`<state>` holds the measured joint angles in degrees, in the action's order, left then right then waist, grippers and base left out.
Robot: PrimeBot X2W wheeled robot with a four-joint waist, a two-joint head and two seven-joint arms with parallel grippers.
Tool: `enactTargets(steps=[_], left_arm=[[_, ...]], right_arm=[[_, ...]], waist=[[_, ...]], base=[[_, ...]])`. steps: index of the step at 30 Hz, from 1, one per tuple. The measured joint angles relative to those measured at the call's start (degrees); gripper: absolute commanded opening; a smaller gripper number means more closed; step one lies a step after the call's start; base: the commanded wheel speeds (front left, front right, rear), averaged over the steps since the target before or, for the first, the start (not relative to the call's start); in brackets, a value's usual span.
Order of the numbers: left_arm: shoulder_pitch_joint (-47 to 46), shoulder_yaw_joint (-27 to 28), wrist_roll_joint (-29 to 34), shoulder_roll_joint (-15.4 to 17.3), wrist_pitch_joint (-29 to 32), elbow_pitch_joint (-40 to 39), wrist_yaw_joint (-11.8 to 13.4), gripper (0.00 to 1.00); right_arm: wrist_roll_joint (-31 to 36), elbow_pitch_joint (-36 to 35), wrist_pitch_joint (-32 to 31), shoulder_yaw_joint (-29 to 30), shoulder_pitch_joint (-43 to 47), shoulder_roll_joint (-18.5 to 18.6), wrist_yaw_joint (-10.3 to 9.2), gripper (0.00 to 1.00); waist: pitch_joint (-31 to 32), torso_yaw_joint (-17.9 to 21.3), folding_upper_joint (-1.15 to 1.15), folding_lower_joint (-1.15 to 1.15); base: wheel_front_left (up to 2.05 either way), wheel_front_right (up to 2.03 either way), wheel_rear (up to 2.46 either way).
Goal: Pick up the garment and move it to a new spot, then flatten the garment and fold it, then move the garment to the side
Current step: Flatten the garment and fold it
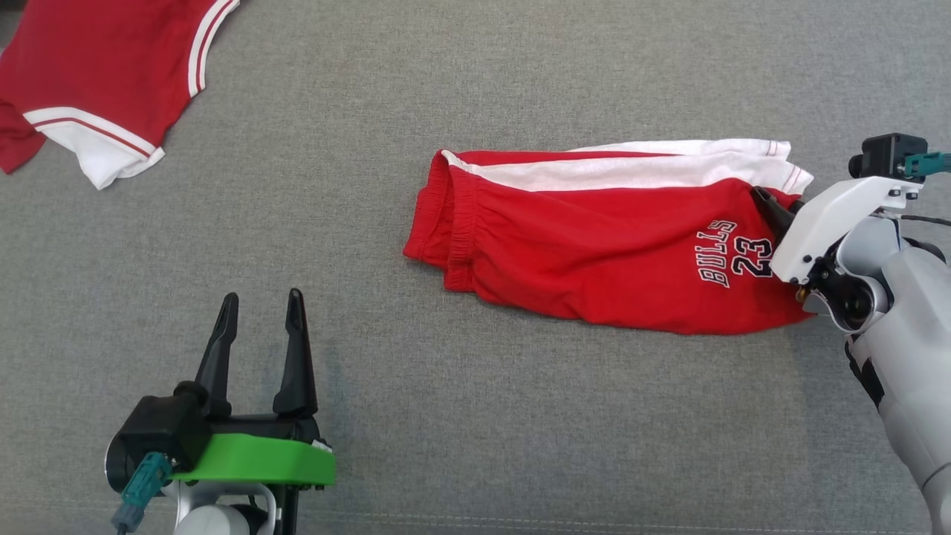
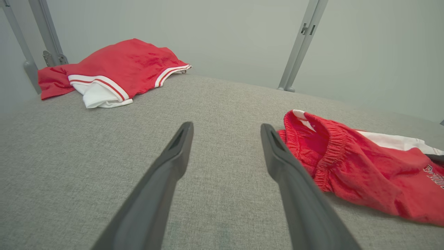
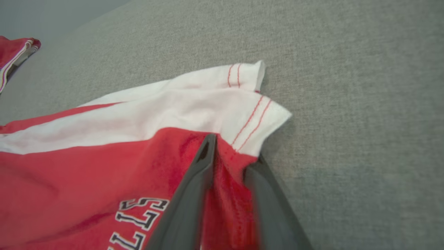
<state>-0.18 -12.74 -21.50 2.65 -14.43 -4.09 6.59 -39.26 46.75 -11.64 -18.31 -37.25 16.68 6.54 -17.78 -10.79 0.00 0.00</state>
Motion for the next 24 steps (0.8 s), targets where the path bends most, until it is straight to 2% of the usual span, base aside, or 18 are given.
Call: enactTargets(steps=[3,4,19,24], left_arm=[[-0.1,0.1,0.0,0.0,0.0,0.1,0.0,1.00],[-0.1,0.1,-0.1,0.0,0.0,0.1,0.0,1.00],[-0.1,1.7,-0.1,0.0,0.0,0.4,0.0,1.00],[-0.1,2.1,-0.1,-0.1,0.0,0.4,0.0,1.00]], right_arm=[[-0.1,0.3,0.0,-0.6,-0.3,-0.3,0.05,0.17],[-0.1,0.3,0.0,-0.8,-0.5,-0.3,0.26,0.00],[-0.2,0.8,2.0,-3.9,-2.8,1.3,0.53,0.00],[-0.7,0.7,2.6,-4.8,-3.4,3.9,0.54,0.00]], waist=[[0.0,0.0,0.00,0.00],[0.1,0.0,0.00,0.00],[0.6,1.5,0.00,0.00],[1.0,3.0,0.00,0.00]], base=[[0.00,0.00,0.00],[0.00,0.00,0.00],[0.00,0.00,0.00],[0.00,0.00,0.00]])
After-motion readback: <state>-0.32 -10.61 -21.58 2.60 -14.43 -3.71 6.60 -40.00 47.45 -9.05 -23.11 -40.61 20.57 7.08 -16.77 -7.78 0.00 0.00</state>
